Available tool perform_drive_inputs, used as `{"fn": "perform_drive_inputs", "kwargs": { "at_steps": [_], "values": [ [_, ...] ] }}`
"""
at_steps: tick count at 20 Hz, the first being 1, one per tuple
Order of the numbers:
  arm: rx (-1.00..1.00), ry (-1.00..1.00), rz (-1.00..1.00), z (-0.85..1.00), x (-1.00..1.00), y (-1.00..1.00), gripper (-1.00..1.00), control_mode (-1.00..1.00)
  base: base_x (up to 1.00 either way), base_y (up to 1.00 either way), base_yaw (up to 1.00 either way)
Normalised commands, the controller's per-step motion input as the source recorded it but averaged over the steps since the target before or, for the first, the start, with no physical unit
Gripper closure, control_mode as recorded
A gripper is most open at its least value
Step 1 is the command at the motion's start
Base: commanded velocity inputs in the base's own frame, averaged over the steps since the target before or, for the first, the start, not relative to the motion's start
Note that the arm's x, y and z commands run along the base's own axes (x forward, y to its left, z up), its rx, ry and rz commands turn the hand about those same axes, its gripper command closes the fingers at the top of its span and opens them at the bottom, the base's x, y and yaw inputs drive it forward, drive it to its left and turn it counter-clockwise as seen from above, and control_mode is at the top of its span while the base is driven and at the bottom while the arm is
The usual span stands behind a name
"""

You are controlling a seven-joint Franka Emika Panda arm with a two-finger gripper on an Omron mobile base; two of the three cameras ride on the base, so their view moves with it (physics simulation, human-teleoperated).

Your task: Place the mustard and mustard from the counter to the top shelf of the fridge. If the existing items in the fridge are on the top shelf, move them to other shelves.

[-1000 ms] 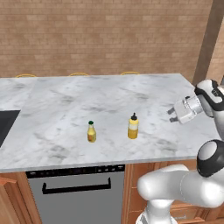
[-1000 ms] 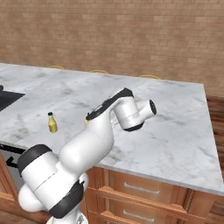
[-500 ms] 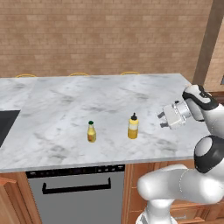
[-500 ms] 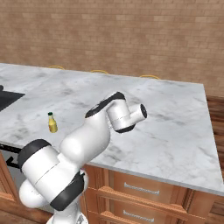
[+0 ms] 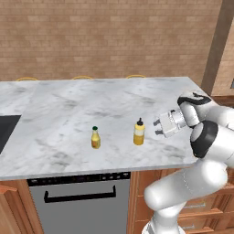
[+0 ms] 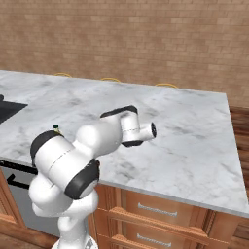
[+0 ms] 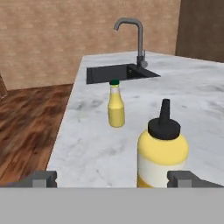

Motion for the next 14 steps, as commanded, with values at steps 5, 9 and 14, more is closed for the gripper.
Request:
{"fn": "perform_drive_inputs", "kwargs": {
  "at_steps": [5,9,14],
  "values": [
    [0.21,0.0,0.0,-0.16,0.1,0.03,-1.0,-1.0,0.0,0.0,0.0],
    [0.15,0.0,0.0,-0.1,0.18,0.0,-1.0,-1.0,0.0,0.0,0.0],
    [0.08,0.0,0.0,-0.14,0.14,0.01,-1.0,-1.0,0.0,0.0,0.0]
  ]
}}
